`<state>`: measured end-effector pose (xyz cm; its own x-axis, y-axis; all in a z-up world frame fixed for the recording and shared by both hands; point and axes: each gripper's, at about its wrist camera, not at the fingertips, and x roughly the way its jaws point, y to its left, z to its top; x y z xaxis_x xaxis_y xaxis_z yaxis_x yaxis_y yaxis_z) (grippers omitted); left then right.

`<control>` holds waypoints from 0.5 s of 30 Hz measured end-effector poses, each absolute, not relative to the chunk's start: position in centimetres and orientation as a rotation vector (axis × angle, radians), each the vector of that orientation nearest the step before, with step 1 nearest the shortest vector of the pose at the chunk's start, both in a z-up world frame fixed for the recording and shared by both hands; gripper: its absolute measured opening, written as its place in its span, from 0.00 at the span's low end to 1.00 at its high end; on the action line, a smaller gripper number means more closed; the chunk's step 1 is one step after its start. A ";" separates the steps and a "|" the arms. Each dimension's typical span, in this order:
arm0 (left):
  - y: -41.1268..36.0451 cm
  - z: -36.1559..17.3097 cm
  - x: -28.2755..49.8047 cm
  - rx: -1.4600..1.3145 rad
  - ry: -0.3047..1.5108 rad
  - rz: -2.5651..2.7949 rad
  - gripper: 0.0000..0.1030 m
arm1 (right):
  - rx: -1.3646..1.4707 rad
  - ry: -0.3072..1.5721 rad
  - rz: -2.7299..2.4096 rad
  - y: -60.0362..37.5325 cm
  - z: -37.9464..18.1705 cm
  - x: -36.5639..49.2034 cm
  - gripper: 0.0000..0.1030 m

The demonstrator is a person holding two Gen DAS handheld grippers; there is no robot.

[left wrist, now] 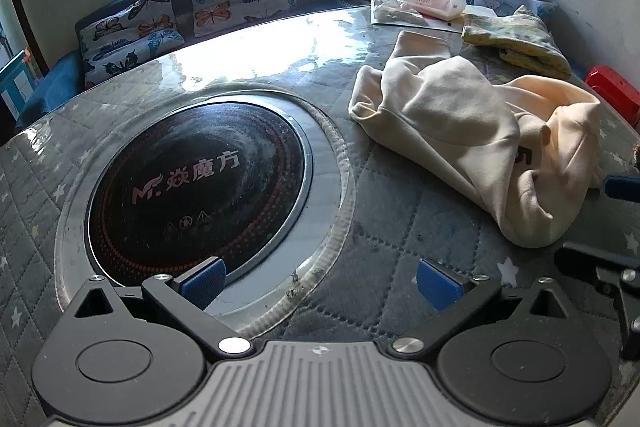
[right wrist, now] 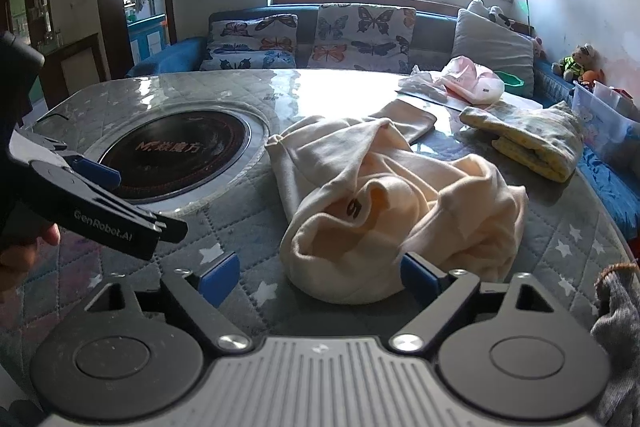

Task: Fold clothes
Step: 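Move both tools toward the crumpled cream sweatshirt, then grasp the sweatshirt edge with the right gripper while the left tool approaches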

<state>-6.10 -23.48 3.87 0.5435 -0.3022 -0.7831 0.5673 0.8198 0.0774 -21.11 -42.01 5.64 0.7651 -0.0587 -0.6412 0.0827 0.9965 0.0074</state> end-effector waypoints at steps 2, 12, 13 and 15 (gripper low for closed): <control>-23.5 3.8 -6.0 0.345 0.853 -0.524 1.00 | 0.032 0.690 -0.076 -42.1 5.8 -20.8 0.83; -23.9 3.5 -5.5 0.358 0.865 -0.511 1.00 | 0.034 0.666 -0.090 -43.2 6.4 -18.3 0.71; -23.9 3.5 -5.5 0.360 0.865 -0.512 1.00 | 0.031 0.665 -0.092 -43.3 6.5 -18.0 0.70; -24.0 3.5 -5.5 0.362 0.865 -0.513 1.00 | 0.024 0.663 -0.096 -43.4 6.5 -17.6 0.68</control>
